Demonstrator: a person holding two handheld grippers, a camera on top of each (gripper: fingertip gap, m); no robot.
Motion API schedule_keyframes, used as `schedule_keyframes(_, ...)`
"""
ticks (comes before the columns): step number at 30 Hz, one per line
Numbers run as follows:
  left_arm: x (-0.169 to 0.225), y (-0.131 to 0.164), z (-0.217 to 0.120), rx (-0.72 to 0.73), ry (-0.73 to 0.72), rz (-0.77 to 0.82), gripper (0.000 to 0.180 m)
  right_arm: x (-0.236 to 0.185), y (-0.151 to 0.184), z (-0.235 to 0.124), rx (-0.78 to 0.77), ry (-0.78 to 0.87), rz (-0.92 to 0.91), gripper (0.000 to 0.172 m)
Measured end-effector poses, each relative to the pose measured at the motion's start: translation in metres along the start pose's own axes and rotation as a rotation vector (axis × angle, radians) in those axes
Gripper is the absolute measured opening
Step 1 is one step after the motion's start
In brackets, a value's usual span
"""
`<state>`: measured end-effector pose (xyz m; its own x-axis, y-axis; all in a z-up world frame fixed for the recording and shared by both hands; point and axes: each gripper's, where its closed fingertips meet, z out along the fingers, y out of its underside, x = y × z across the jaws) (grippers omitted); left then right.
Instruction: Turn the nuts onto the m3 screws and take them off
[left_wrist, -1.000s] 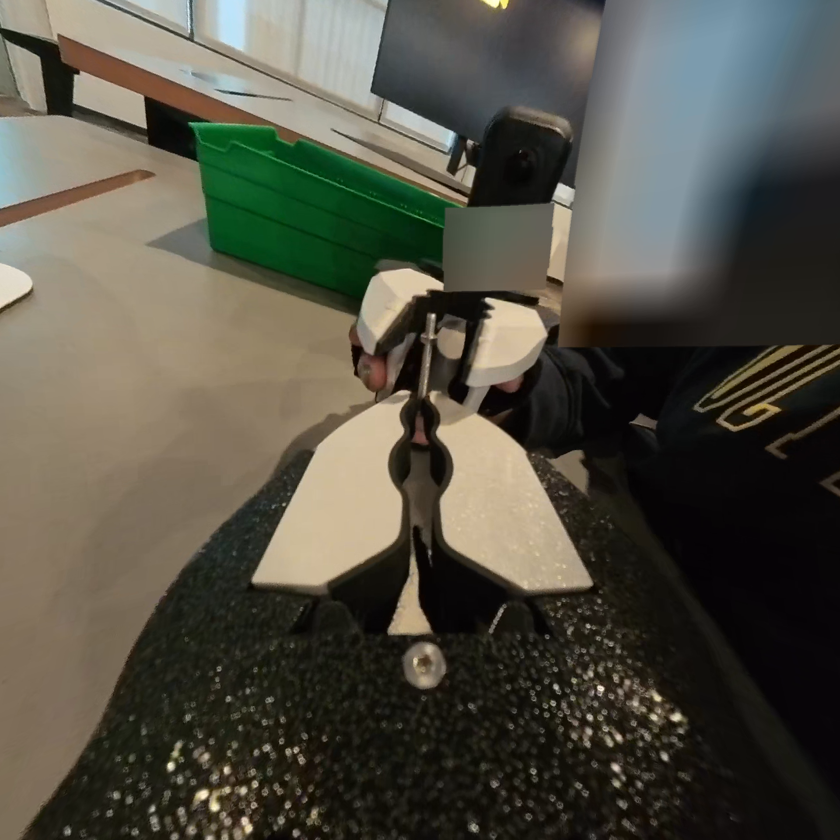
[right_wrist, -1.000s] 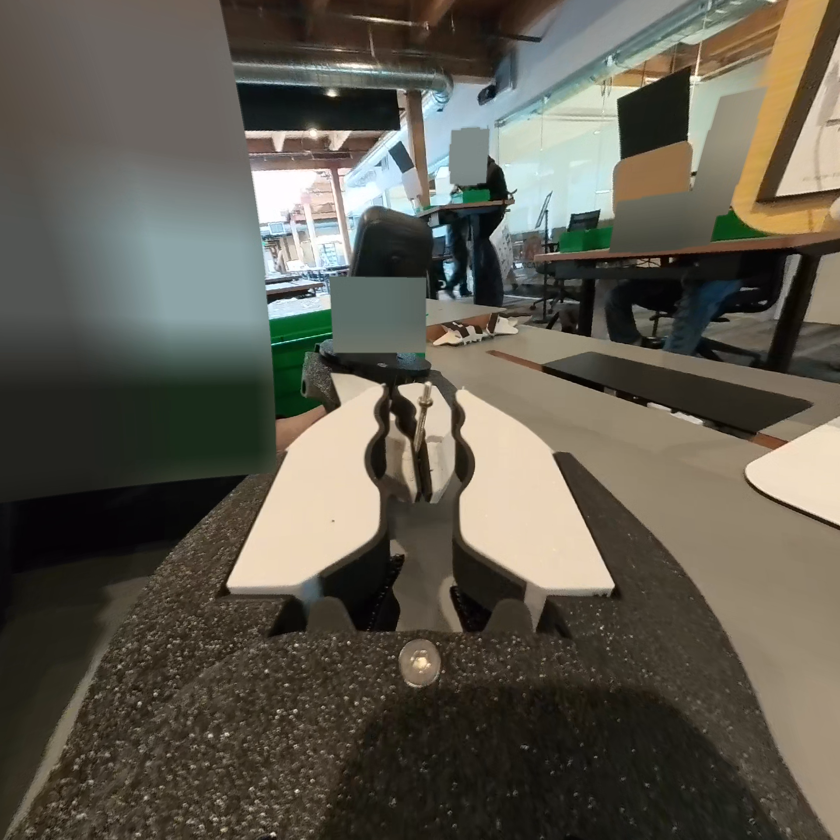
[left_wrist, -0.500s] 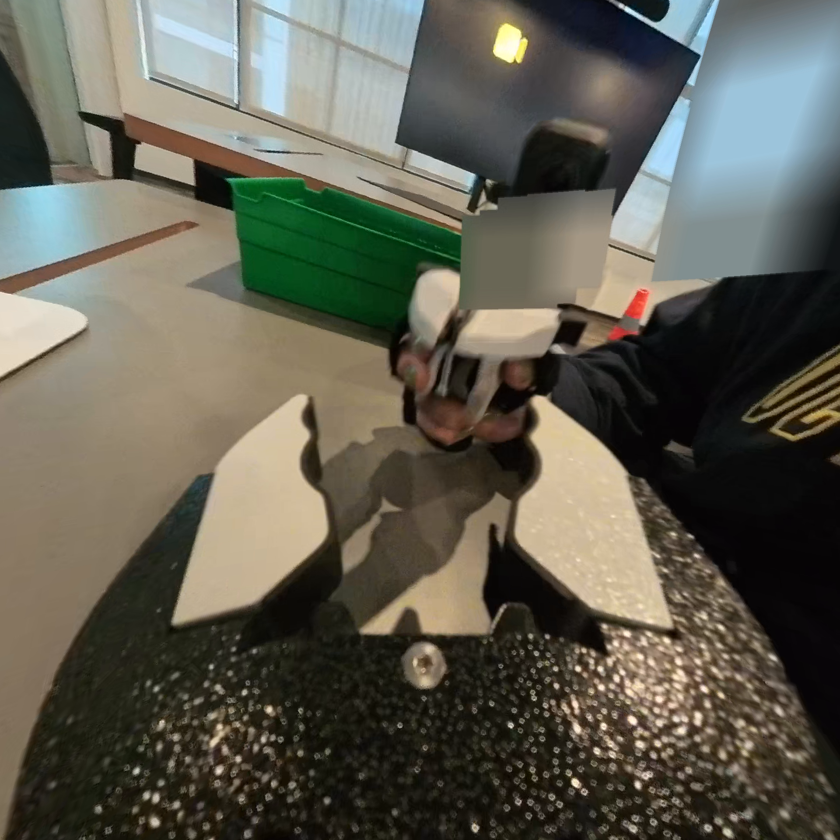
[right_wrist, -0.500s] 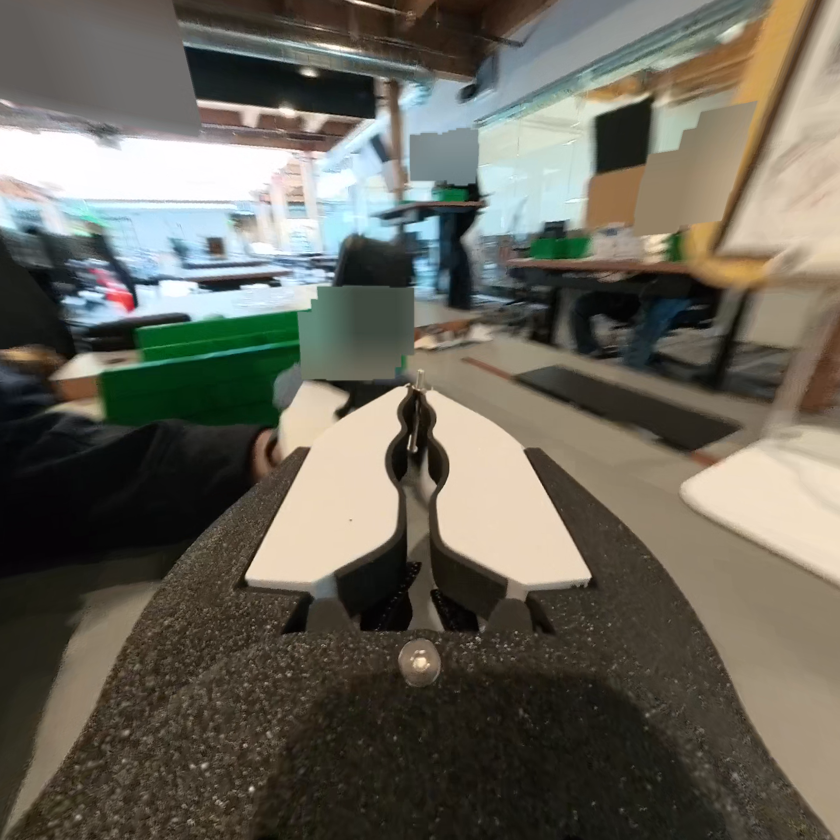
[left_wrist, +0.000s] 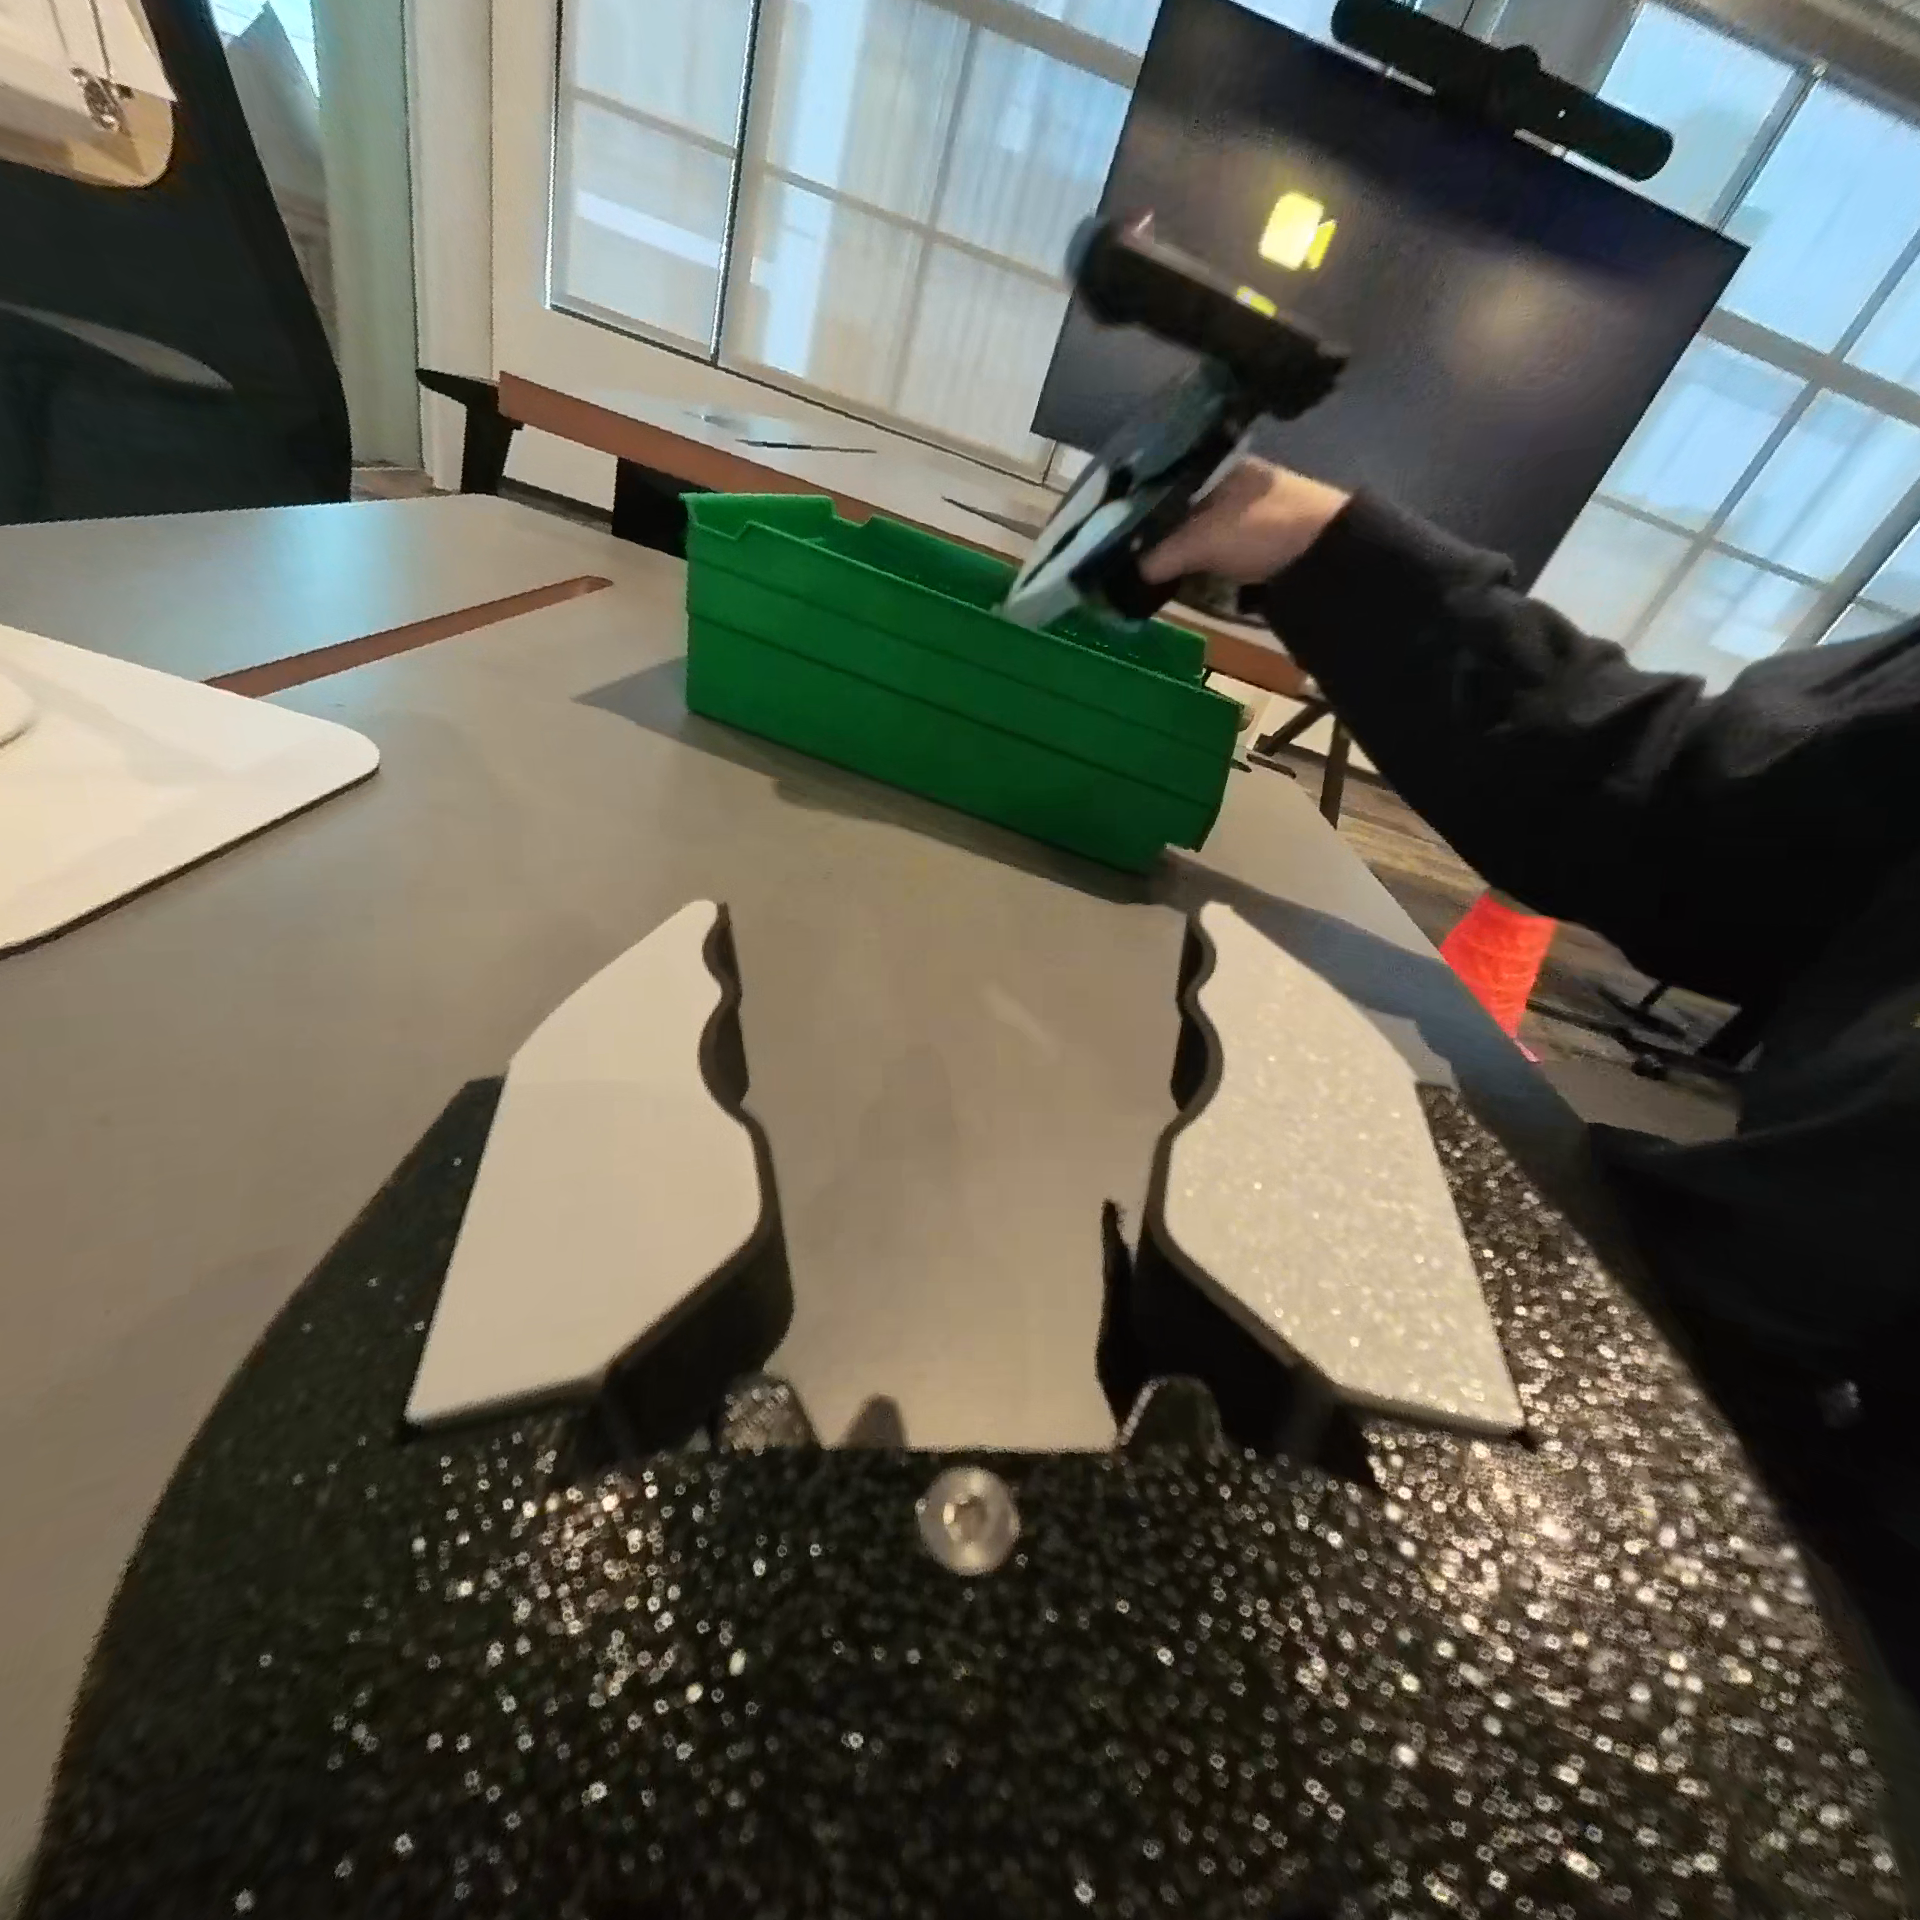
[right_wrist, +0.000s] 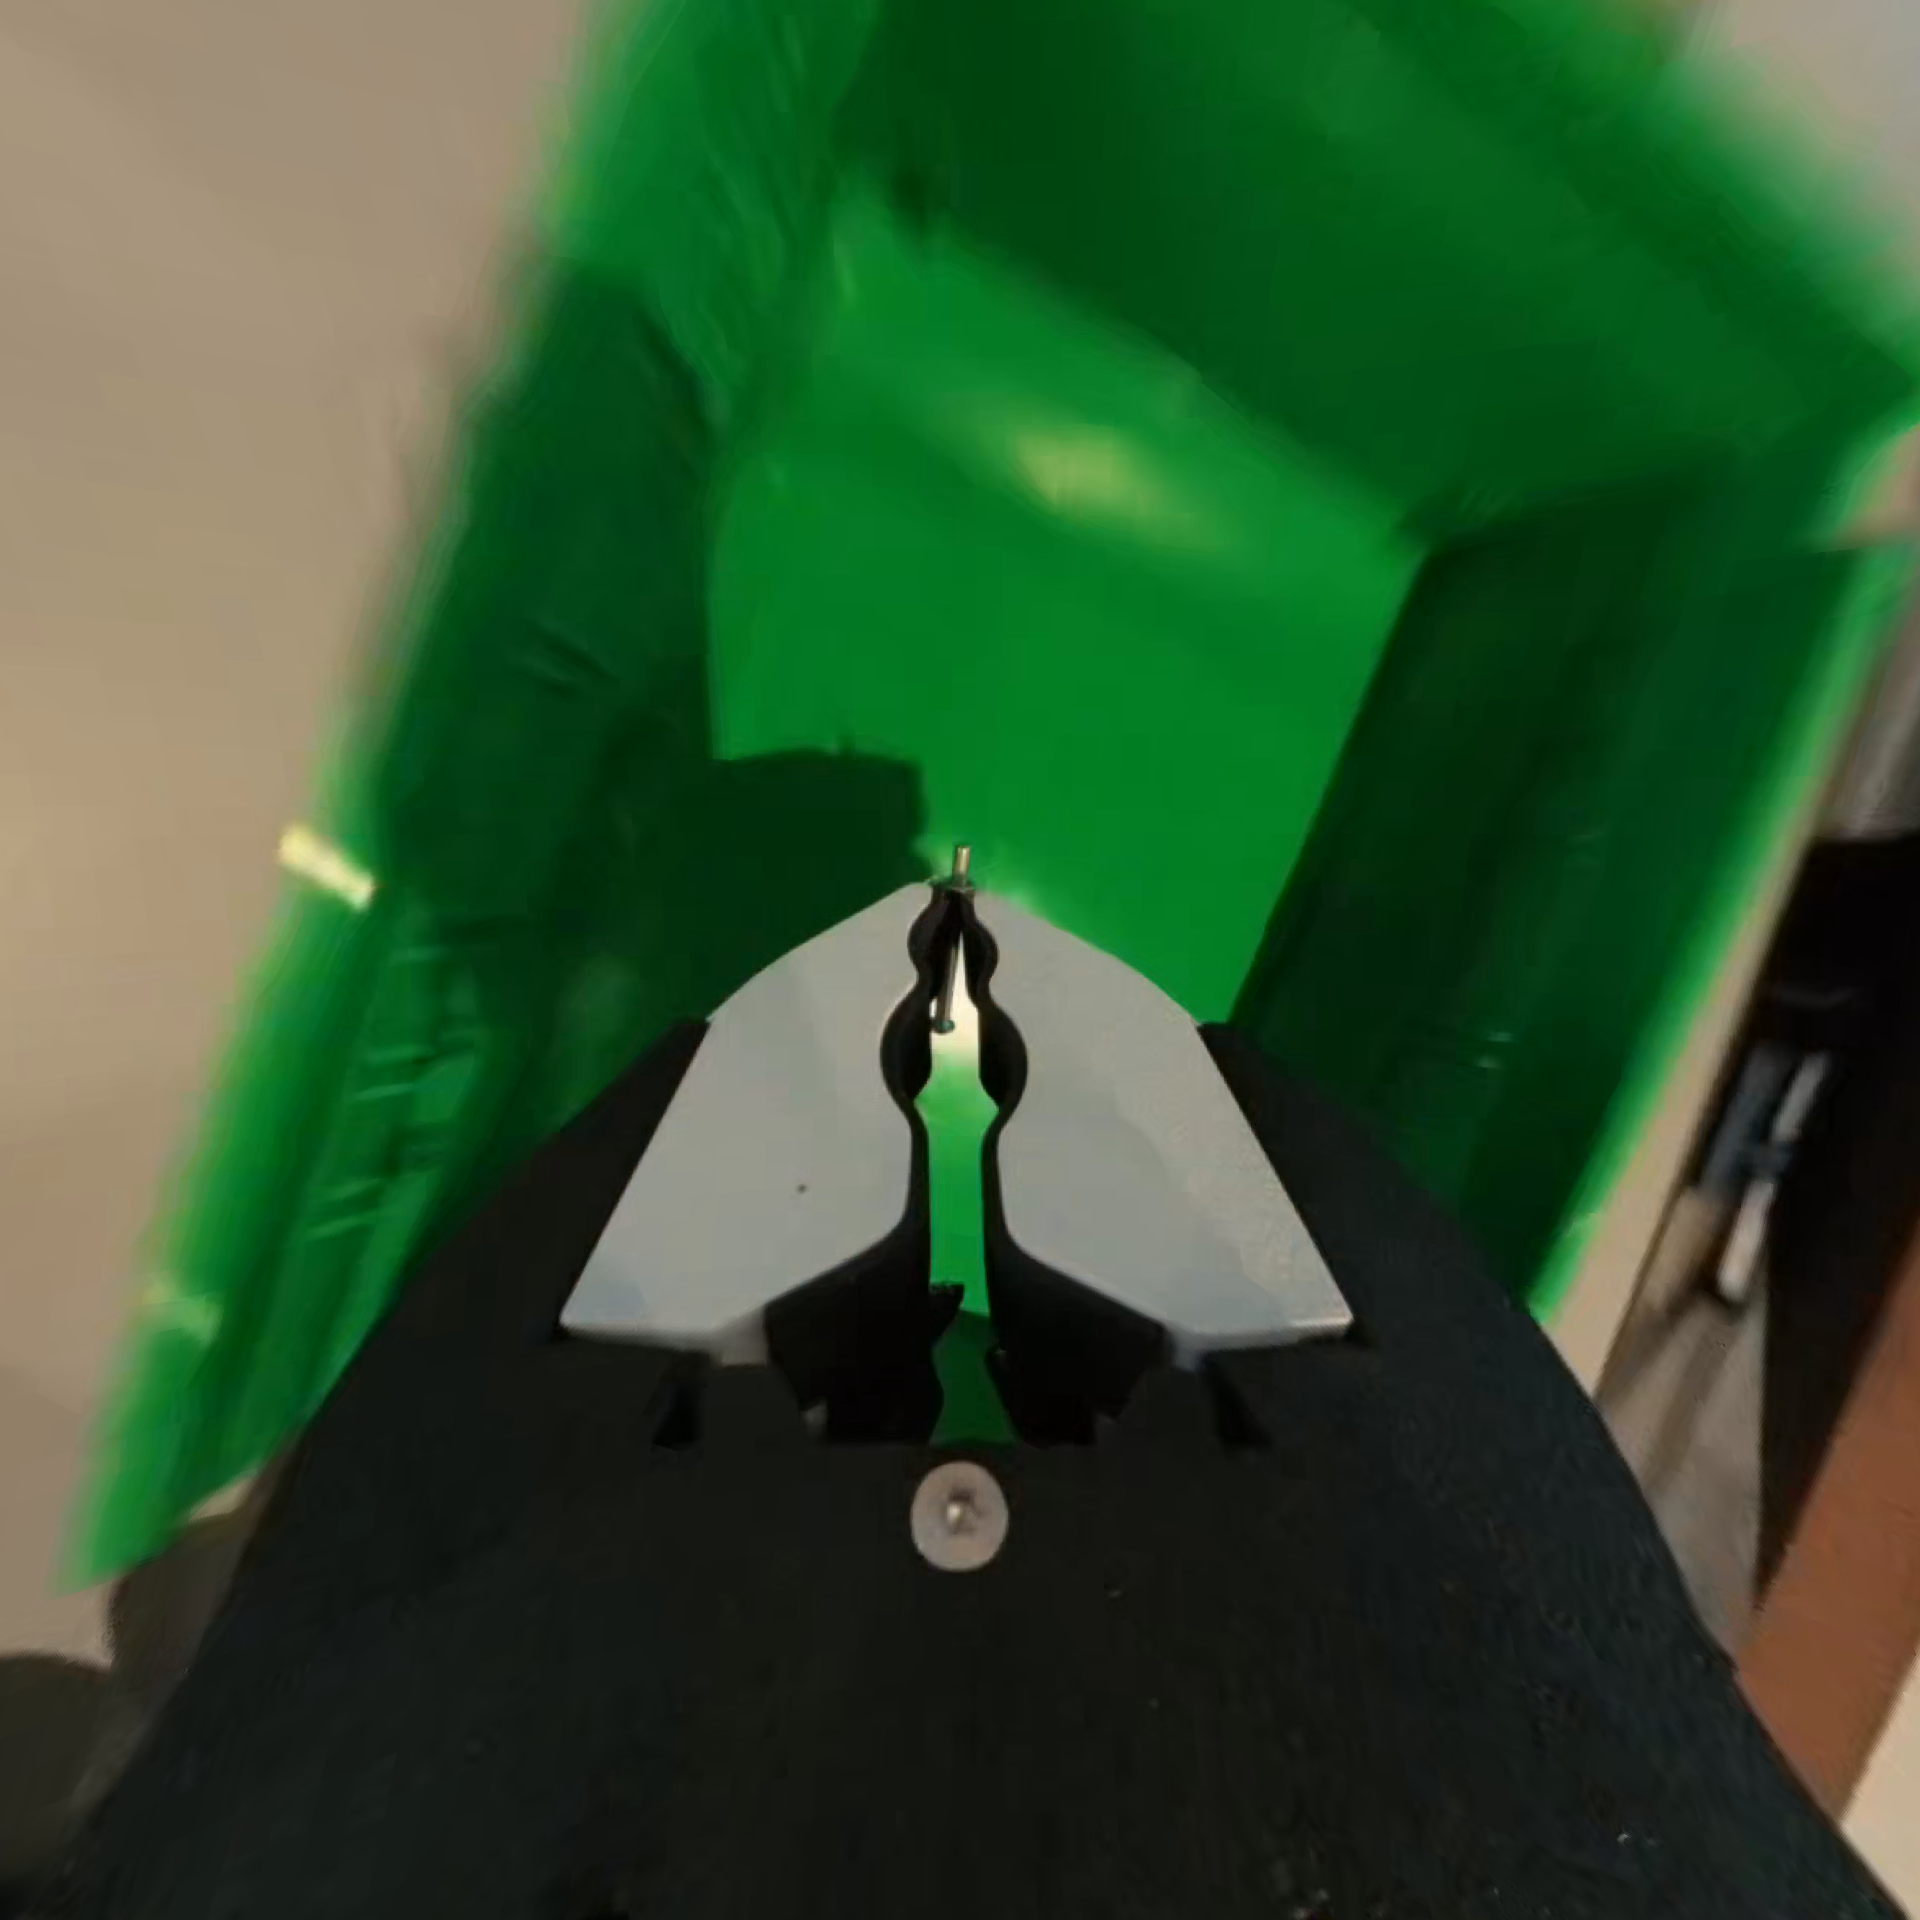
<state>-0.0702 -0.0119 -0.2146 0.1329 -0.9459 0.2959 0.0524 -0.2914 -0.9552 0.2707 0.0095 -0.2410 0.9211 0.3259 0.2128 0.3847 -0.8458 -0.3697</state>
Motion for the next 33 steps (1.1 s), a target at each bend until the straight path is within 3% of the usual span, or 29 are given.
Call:
schedule_keyframes(1, 0.000, 0.000, 0.000, -0.002, -0.003, 0.004, 0.079, 0.004, 0.010, 0.014, -0.064, -0.003, 0.001, 0.003)
schedule_keyframes(4, 0.001, 0.001, 0.001, -0.006, -0.010, 0.024, 0.048, 0.007, 0.029, 0.038, -0.164, 0.002, 0.034, 0.003)
schedule_keyframes(10, 0.003, 0.004, 0.004, -0.034, -0.022, 0.067, 0.048, 0.004, 0.039, 0.054, -0.199, -0.039, 0.130, 0.004)
schedule_keyframes(15, 0.004, 0.003, 0.003, -0.025, -0.023, 0.077, 0.039, 0.014, 0.032, 0.035, -0.157, -0.015, 0.170, 0.024)
schedule_keyframes(18, 0.001, 0.000, 0.001, 0.002, -0.041, 0.064, 0.040, 0.017, 0.007, -0.009, 0.016, 0.030, 0.190, 0.021)
schedule_keyframes(20, -0.002, -0.001, 0.000, 0.013, -0.056, 0.050, 0.040, 0.000, -0.028, -0.048, 0.232, 0.033, 0.157, 0.019)
schedule_keyframes(22, -0.006, -0.003, -0.001, 0.023, -0.081, 0.040, 0.041, -0.041, -0.070, -0.086, 0.506, -0.012, 0.106, 0.017)
schedule_keyframes(24, -0.010, -0.004, -0.002, 0.034, -0.113, 0.039, 0.042, -0.106, -0.100, -0.103, 0.679, -0.125, -0.005, 0.016)
schedule_keyframes(27, -0.017, -0.006, -0.006, 0.047, -0.176, 0.035, 0.043, -0.192, -0.130, -0.084, 0.812, -0.201, -0.137, 0.026)
schedule_keyframes(29, -0.024, -0.006, -0.009, 0.048, -0.227, 0.031, 0.043, -0.226, -0.148, -0.062, 0.927, -0.164, -0.126, 0.042)
schedule_keyframes(33, -0.036, -0.005, -0.016, 0.030, -0.340, 0.060, 0.033, -0.262, -0.167, -0.034, 1.103, -0.084, -0.108, 0.031)
